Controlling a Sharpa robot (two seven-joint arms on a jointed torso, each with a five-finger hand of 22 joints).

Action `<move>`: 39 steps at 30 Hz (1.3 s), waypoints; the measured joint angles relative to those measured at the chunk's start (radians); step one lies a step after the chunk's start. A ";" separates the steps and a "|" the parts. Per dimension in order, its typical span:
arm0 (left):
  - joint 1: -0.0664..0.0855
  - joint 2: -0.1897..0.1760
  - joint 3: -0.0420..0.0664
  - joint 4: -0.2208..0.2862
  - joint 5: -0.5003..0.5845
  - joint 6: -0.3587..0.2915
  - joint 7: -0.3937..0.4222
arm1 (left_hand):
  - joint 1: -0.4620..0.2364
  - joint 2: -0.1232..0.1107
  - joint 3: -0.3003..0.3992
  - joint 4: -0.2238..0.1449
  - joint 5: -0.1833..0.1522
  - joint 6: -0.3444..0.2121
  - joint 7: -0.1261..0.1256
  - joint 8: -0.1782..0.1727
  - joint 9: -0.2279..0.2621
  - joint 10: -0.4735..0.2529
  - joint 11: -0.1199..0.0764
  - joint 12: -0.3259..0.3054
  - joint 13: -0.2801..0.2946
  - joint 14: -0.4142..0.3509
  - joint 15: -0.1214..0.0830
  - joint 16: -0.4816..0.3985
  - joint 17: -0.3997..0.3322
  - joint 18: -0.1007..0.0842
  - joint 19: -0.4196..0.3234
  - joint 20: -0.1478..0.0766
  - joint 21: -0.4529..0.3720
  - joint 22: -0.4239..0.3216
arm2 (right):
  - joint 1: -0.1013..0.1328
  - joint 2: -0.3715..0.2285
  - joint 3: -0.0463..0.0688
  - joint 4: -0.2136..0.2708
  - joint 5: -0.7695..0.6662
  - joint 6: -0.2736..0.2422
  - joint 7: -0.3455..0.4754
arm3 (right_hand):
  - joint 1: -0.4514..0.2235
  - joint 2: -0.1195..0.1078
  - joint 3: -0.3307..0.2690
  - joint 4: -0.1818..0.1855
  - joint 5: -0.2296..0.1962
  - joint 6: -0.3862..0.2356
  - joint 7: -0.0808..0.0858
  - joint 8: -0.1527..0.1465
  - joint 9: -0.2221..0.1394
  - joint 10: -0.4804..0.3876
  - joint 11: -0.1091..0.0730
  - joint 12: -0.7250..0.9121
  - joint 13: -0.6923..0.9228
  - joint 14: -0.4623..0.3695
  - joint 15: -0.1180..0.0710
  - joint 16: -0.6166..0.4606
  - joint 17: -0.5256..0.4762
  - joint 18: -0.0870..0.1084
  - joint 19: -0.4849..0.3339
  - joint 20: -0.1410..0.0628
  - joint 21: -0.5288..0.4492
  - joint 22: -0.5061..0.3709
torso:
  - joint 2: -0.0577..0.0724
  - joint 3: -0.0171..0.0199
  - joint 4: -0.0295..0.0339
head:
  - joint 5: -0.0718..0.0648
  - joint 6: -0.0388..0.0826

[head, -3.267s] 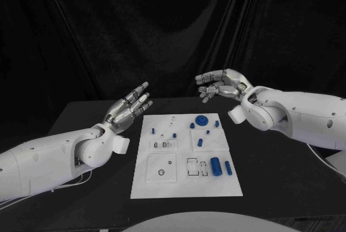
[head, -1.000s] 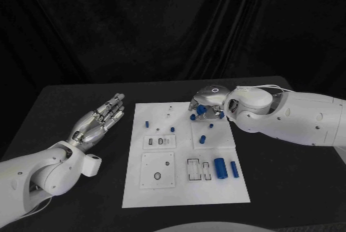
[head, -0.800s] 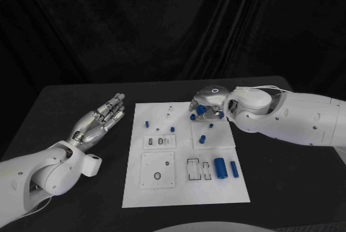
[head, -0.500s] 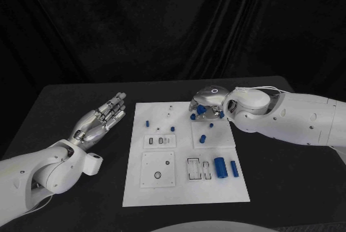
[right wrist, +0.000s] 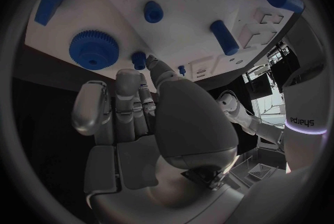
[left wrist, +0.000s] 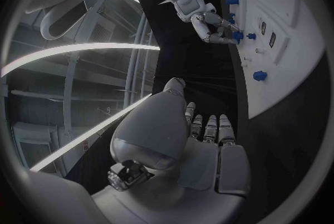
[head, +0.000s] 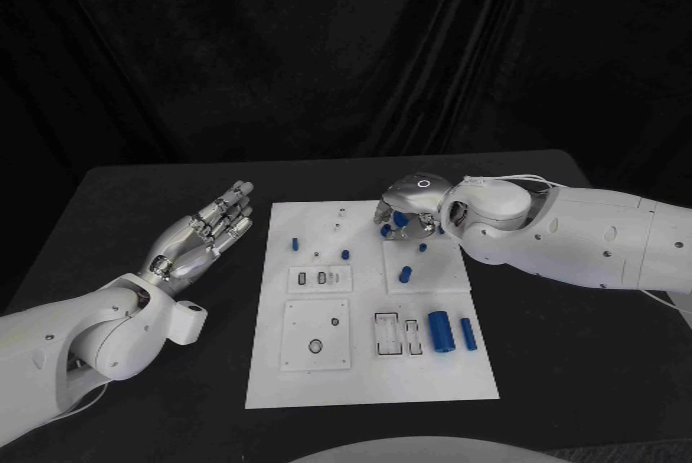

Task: Assemble the parts on the task board

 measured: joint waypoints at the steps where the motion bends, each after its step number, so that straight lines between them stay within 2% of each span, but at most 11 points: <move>1: 0.000 0.000 0.000 -0.001 0.000 0.001 0.000 | 0.003 0.003 0.000 0.000 0.000 0.000 0.000 0.000 0.000 0.000 0.000 0.000 0.000 0.000 0.000 0.000 0.000 -0.001 0.000 0.000 0.000 0.000 | -0.002 0.002 0.000 -0.004 0.000 0.000 0.002 | 0.000 0.000 0.002 0.001 0.000 0.003 -0.003 0.000 0.000 0.004 -0.001 0.001 0.000 0.000 0.000 0.000 0.001 0.000 0.000 0.000 0.000 0.001 | 0.000 -0.0002 0.0000 | 0.000 0.000; 2: 0.000 0.001 0.000 -0.002 0.000 0.002 0.000 | 0.005 0.005 0.000 0.000 0.000 0.000 0.000 0.000 0.000 -0.003 0.003 0.000 0.000 0.000 0.000 0.000 0.000 -0.016 0.000 0.000 0.000 0.000 | -0.004 0.004 0.000 -0.007 0.000 -0.001 0.004 | 0.003 0.003 0.009 -0.001 0.000 0.008 -0.005 0.001 0.000 0.010 -0.002 0.005 0.000 0.000 0.000 0.000 0.002 0.000 0.000 0.000 0.000 0.003 | -0.001 -0.0005 0.0000 | 0.001 0.000; 6: 0.000 0.003 0.000 -0.004 -0.001 0.006 0.000 | 0.005 0.005 0.000 0.000 0.004 0.004 0.004 0.000 0.000 0.000 0.007 0.000 0.000 0.000 0.000 0.000 0.000 -0.016 0.000 0.000 0.000 0.000 | -0.010 0.010 0.000 -0.017 0.000 -0.001 0.010 | 0.006 0.006 0.044 0.002 0.008 0.050 -0.004 0.017 0.003 0.054 -0.005 0.020 0.000 -0.003 0.003 0.008 0.003 0.000 -0.004 0.004 0.005 0.009 | -0.001 -0.0010 0.0000 | 0.001 0.000; 9: 0.000 0.003 0.000 -0.005 -0.001 0.009 0.000 | 0.005 0.005 0.003 -0.003 0.004 0.004 0.004 0.000 0.000 0.000 0.007 0.000 0.000 0.000 0.000 0.000 -0.001 -0.016 0.000 0.000 0.000 0.000 | -0.013 0.010 0.000 -0.022 0.000 -0.003 0.016 | 0.006 0.006 0.075 0.002 0.012 0.087 -0.005 0.031 0.013 0.101 -0.016 0.032 0.002 -0.004 0.004 0.012 0.006 0.000 -0.004 0.004 0.005 0.015 | -0.001 -0.0011 0.0000 | 0.003 0.002; 12: 0.000 0.003 0.000 -0.007 -0.001 0.012 0.000 | 0.009 0.009 0.003 -0.003 0.006 0.007 0.008 0.000 0.000 -0.003 0.011 0.000 0.000 0.000 0.000 0.000 -0.001 -0.016 0.000 0.000 0.000 0.000 | -0.014 0.010 0.000 -0.024 0.000 -0.008 0.023 | 0.019 0.001 0.104 -0.002 0.011 0.131 -0.005 0.051 0.025 0.145 -0.027 0.040 0.001 -0.007 -0.008 0.019 0.011 0.000 -0.003 0.003 0.010 0.023 | -0.001 -0.0012 0.0000 | 0.003 0.003; 15: 0.000 0.003 0.000 -0.008 -0.001 0.014 0.000 | 0.009 0.009 0.003 -0.003 0.007 0.004 0.011 0.000 0.000 0.000 0.014 0.000 0.000 0.000 0.000 0.000 -0.001 -0.016 0.000 0.000 0.000 0.000 | -0.014 0.008 0.000 -0.023 0.000 -0.016 0.031 | 0.022 0.000 0.124 -0.009 0.010 0.159 -0.007 0.062 0.033 0.168 -0.032 0.045 0.001 -0.005 -0.009 0.022 0.017 0.000 -0.003 -0.004 0.015 0.029 | -0.002 -0.0017 -0.0005 | 0.004 0.003; 20: 0.000 0.003 0.000 -0.009 -0.001 0.017 0.000 | 0.013 0.005 0.003 -0.003 0.007 0.008 0.014 0.000 0.000 -0.004 0.018 0.000 0.000 0.000 0.000 0.000 -0.001 -0.016 0.000 0.000 0.000 0.000 | -0.015 0.003 0.000 -0.015 0.000 -0.035 0.042 | 0.035 -0.005 0.152 -0.020 -0.008 0.179 -0.011 0.064 0.046 0.181 -0.019 0.046 0.000 -0.005 -0.016 0.022 0.019 0.000 -0.002 -0.010 0.015 0.036 | -0.002 -0.0016 -0.0008 | 0.005 0.001; 23: 0.000 0.002 0.000 -0.009 -0.002 0.019 0.000 | 0.018 0.011 0.005 -0.005 0.012 0.004 0.018 0.000 0.000 0.000 0.021 0.000 0.000 0.000 0.000 0.000 -0.001 -0.016 0.000 0.000 0.000 0.000 | -0.015 0.002 0.000 -0.005 0.000 -0.051 0.048 | 0.048 -0.005 0.172 -0.027 -0.047 0.182 -0.008 0.064 0.050 0.185 -0.015 0.045 -0.002 -0.005 -0.016 0.027 0.023 0.000 -0.003 -0.011 0.019 0.041 | -0.003 -0.0015 -0.0012 | 0.005 0.001; 26: 0.000 0.002 0.000 -0.009 -0.002 0.021 0.000 | 0.022 0.007 0.005 -0.005 0.012 0.004 0.018 0.000 0.000 0.000 0.021 0.000 0.001 0.000 0.000 0.000 -0.001 -0.016 0.000 0.000 0.000 0.000 | -0.004 0.008 -0.001 0.002 0.000 -0.067 0.055 | 0.050 -0.004 0.176 -0.031 -0.052 0.183 -0.008 0.064 0.051 0.185 -0.015 0.042 -0.002 -0.005 -0.016 0.031 0.029 0.000 0.000 -0.015 0.021 0.045 | -0.003 -0.0013 -0.0015 | 0.006 0.002; 32: 0.000 0.000 0.000 -0.006 -0.002 0.022 0.000 | 0.022 0.007 0.008 -0.008 0.016 0.004 0.018 0.000 0.000 0.000 0.021 0.000 0.001 0.000 0.000 0.000 -0.001 -0.016 0.000 0.000 0.000 0.000 | 0.045 0.057 0.001 -0.009 0.016 -0.090 0.066 | 0.052 -0.001 0.184 -0.031 -0.058 0.183 -0.008 0.064 0.052 0.185 -0.015 0.039 -0.002 -0.002 -0.020 0.042 0.044 0.000 0.000 -0.015 0.027 0.055 | -0.003 -0.0013 -0.0024 | 0.016 0.009; 39: 0.000 0.004 0.000 -0.003 -0.002 0.023 0.000 | 0.033 0.004 0.008 -0.008 0.020 0.025 0.025 0.000 0.003 -0.004 0.025 0.000 0.001 0.000 0.000 0.000 0.000 -0.016 0.000 0.000 0.000 0.000 | 0.061 0.159 0.001 -0.110 0.057 -0.093 0.076 | 0.052 -0.001 0.195 -0.030 -0.063 0.182 -0.008 0.062 0.052 0.185 -0.015 0.031 -0.002 -0.002 -0.020 0.046 0.052 0.000 0.000 -0.015 0.027 0.059 | -0.004 -0.0019 -0.0031 | 0.020 0.013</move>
